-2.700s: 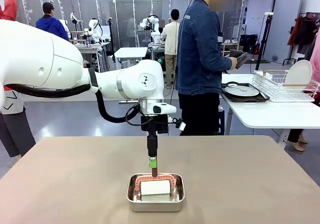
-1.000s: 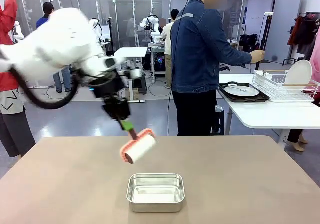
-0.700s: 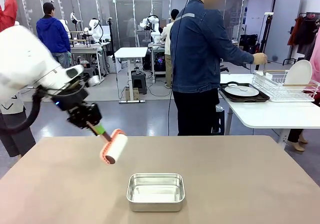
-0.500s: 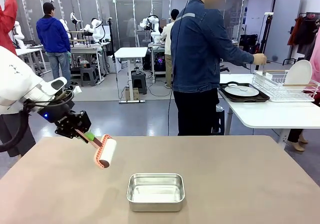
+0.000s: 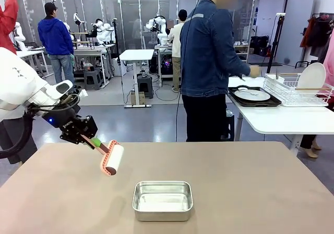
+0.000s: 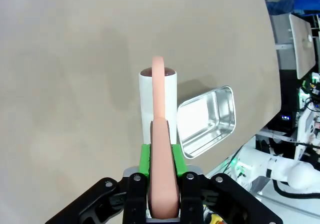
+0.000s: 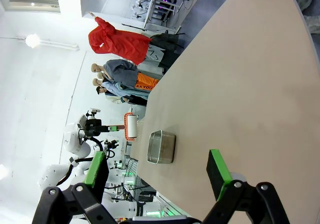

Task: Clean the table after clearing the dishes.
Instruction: When the right (or left) Handle tray is removed, use the right hand (or left hand) to clean the right (or left) side of the table with the Lint Roller.

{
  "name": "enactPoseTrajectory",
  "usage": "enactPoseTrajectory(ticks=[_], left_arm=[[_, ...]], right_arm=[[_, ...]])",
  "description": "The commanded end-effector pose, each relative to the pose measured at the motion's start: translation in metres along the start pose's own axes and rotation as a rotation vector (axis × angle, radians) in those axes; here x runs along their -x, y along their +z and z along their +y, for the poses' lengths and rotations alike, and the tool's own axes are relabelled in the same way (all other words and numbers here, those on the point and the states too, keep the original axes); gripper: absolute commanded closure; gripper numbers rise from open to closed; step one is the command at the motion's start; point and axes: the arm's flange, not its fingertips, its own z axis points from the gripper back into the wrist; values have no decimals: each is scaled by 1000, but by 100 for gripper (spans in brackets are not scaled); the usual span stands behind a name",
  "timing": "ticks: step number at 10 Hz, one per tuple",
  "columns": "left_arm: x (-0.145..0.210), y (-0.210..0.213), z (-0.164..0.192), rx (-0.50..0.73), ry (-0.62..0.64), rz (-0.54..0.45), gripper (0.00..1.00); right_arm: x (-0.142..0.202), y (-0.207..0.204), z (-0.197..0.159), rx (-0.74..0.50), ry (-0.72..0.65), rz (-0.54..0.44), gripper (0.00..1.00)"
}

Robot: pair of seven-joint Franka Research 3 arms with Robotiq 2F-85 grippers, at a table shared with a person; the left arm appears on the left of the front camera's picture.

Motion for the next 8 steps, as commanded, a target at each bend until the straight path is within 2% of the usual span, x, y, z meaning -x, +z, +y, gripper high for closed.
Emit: enactPoseTrajectory(ticks=[1, 2, 5, 6, 8], left_arm=[[-17, 0, 21, 65, 62, 1, 79], [-25, -5, 40, 148, 79, 15, 79], [-35, -41, 96, 272, 124, 2, 79], [-37, -47, 112, 323, 134, 28, 79], [-38, -57, 136, 347, 159, 1, 79]], right_arm=[[1, -1, 2, -1, 8, -9, 0], [1, -1, 2, -1, 8, -9, 0], [1, -1, 2, -1, 8, -9, 0], [1, -1, 2, -1, 8, -9, 0], [1, -1, 2, -1, 8, -9, 0]])
